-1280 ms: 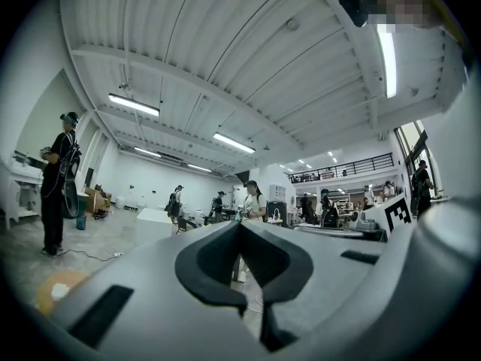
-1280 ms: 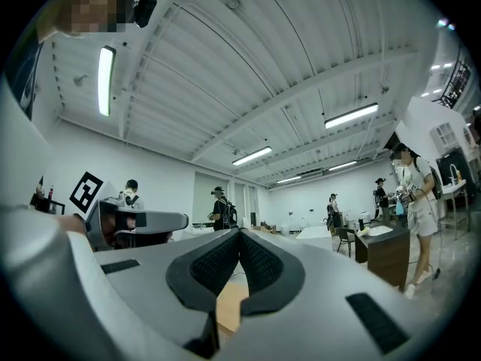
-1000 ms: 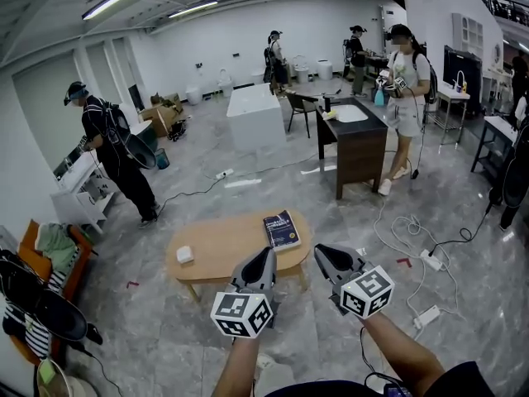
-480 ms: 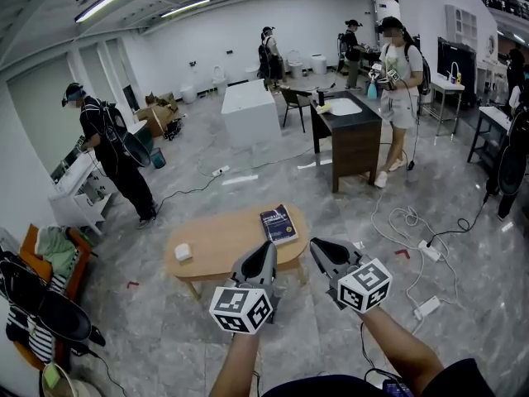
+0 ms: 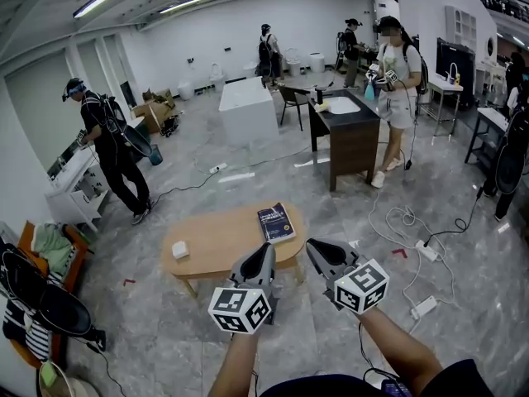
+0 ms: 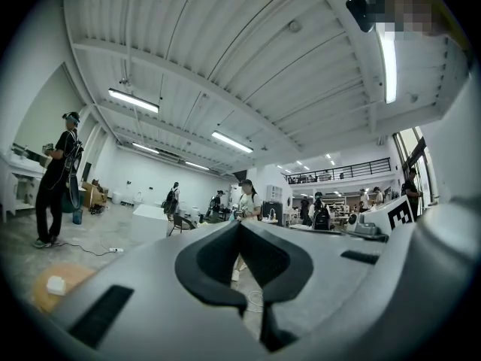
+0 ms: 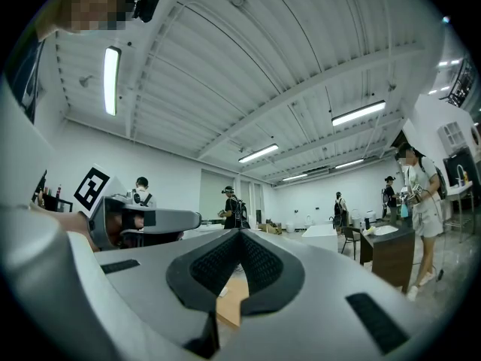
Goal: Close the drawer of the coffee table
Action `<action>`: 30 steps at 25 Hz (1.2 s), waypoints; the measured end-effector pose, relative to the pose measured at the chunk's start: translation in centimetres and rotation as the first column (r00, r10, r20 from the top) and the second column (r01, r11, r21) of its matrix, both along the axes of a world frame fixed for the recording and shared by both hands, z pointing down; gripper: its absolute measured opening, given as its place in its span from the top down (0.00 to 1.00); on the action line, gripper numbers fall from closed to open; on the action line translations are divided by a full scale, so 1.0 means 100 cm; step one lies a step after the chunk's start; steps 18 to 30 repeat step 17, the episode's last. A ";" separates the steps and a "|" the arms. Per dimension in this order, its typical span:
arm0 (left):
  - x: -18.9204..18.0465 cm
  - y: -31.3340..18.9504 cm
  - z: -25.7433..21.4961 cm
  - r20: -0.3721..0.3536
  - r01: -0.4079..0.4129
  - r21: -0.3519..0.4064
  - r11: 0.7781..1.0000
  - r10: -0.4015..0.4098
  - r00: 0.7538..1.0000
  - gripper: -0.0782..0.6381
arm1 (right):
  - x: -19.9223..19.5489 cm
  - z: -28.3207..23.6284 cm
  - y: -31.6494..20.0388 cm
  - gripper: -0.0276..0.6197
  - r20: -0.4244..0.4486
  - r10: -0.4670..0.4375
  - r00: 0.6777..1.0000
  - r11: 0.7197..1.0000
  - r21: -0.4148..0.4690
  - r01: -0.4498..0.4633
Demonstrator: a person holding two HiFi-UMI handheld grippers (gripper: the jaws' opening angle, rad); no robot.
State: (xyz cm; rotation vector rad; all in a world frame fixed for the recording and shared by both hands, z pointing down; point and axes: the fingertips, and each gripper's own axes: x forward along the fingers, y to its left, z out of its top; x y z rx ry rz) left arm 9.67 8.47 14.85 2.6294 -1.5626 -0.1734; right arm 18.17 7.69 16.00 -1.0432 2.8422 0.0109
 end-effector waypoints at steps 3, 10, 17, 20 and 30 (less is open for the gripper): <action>-0.004 0.000 -0.002 0.001 0.002 0.006 1.000 -0.002 1.000 0.89 | -0.002 -0.002 0.000 0.94 0.003 0.001 1.000 1.000 0.004 -0.001; 0.001 -0.003 0.000 0.013 -0.007 0.005 1.000 0.007 1.000 0.89 | 0.000 0.000 -0.002 0.94 0.006 0.003 1.000 1.000 0.005 -0.003; -0.007 -0.012 0.003 0.020 -0.016 0.005 1.000 0.016 1.000 0.89 | -0.010 0.001 -0.010 0.94 0.012 0.004 1.000 1.000 0.008 -0.004; -0.007 -0.012 0.003 0.020 -0.016 0.005 1.000 0.016 1.000 0.89 | -0.010 0.001 -0.010 0.94 0.012 0.004 1.000 1.000 0.008 -0.004; -0.007 -0.012 0.003 0.020 -0.016 0.005 1.000 0.016 1.000 0.89 | -0.010 0.001 -0.010 0.94 0.012 0.004 1.000 1.000 0.008 -0.004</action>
